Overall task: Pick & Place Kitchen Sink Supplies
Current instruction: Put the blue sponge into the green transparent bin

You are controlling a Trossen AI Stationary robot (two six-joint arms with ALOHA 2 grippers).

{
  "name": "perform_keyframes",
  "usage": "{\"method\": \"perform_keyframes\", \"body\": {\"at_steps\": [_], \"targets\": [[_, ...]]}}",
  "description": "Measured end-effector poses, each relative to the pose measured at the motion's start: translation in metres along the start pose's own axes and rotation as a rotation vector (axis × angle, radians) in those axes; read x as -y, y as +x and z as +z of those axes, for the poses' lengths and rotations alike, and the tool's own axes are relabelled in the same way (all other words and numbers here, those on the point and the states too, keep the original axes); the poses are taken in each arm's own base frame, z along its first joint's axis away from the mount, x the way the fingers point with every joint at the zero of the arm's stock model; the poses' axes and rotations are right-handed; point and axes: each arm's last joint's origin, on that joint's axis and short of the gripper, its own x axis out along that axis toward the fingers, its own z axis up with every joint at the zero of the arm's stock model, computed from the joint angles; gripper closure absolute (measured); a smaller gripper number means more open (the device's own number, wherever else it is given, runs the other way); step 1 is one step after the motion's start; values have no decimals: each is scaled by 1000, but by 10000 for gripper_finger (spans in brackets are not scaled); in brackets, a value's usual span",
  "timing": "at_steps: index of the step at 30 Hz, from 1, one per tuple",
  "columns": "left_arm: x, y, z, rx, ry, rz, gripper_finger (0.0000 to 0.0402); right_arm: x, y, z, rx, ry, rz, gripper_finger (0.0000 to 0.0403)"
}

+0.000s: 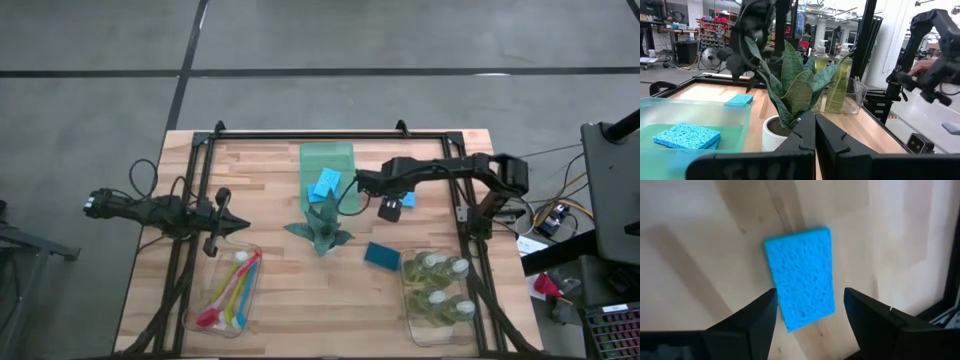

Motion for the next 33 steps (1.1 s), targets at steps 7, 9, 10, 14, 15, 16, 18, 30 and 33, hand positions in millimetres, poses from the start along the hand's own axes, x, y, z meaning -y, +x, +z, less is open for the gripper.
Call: {"method": "perform_keyframes", "body": {"at_steps": [7,9,10,14,15,16,18,30,33], "targets": [[0,0,0,-1,0,0,401,9,31,-15,-36,50,25,179],[0,0,0,-3,0,1,401,10,38,-18,-40,58,49,179],[0,0,0,-3,0,0,401,10,42,-20,-48,56,53,179],[0,0,0,-4,0,1,401,8,52,-26,-63,41,60,179],[0,0,0,-4,0,1,401,8,53,-27,-65,39,65,179],[0,0,0,-4,0,1,401,7,54,-28,-65,36,67,179],[0,0,0,-4,0,1,401,6,57,-28,-50,32,68,179],[0,0,0,-4,1,1,401,4,63,-26,3,48,82,190],[0,0,0,-4,0,1,401,4,63,-25,8,66,83,206]]}}
